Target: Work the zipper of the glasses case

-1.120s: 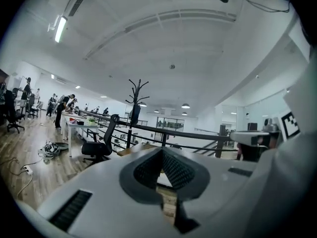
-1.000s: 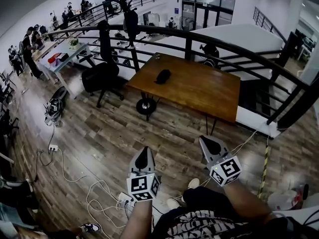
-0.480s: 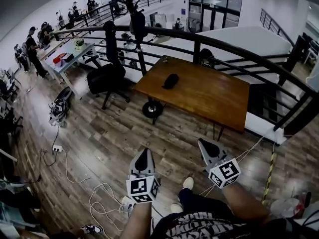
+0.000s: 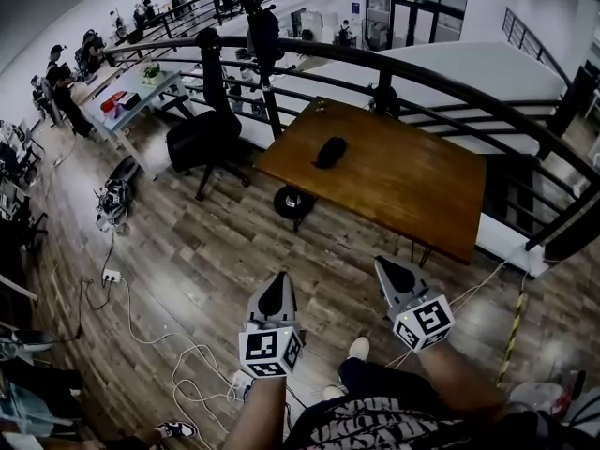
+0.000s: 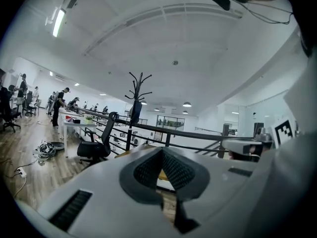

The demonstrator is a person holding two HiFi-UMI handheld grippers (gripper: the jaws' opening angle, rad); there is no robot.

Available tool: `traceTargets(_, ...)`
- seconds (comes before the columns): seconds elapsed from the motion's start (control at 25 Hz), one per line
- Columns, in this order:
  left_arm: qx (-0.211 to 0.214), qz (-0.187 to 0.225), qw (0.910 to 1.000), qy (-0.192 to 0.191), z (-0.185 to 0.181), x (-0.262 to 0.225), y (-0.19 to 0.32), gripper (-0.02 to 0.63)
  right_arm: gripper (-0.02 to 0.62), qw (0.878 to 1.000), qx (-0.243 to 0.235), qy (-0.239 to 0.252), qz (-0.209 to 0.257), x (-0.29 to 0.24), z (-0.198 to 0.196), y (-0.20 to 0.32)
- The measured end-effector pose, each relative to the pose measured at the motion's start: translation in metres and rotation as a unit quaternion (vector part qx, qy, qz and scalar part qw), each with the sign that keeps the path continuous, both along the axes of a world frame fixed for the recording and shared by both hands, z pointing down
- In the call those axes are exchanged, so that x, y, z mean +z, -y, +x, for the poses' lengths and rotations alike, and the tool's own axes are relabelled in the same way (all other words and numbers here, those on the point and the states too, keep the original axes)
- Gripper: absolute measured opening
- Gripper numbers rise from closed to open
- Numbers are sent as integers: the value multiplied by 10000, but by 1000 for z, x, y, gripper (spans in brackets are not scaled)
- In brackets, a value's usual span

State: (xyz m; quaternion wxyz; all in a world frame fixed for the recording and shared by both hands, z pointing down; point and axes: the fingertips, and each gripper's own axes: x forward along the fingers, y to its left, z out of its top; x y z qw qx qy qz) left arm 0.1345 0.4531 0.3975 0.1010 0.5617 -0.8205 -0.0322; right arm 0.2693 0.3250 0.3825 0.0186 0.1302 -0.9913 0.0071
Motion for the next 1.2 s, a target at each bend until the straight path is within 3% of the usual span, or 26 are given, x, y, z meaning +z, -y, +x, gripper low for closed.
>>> traceTargets(0.64,-88,-41,10000,8,-49,-15,128,5,-9,9999,-89,32,-71,-7,-40,120)
traceTargets(0.92,-169,-54,9998,135,-61,-24,161,5,-9,9996,-157,202,-96,-15,-55,157)
traceTargets(1.2,-119,-37,9996,272,-60,-48,170,5,-9,9993,-183,313,-97,-33,-55,162)
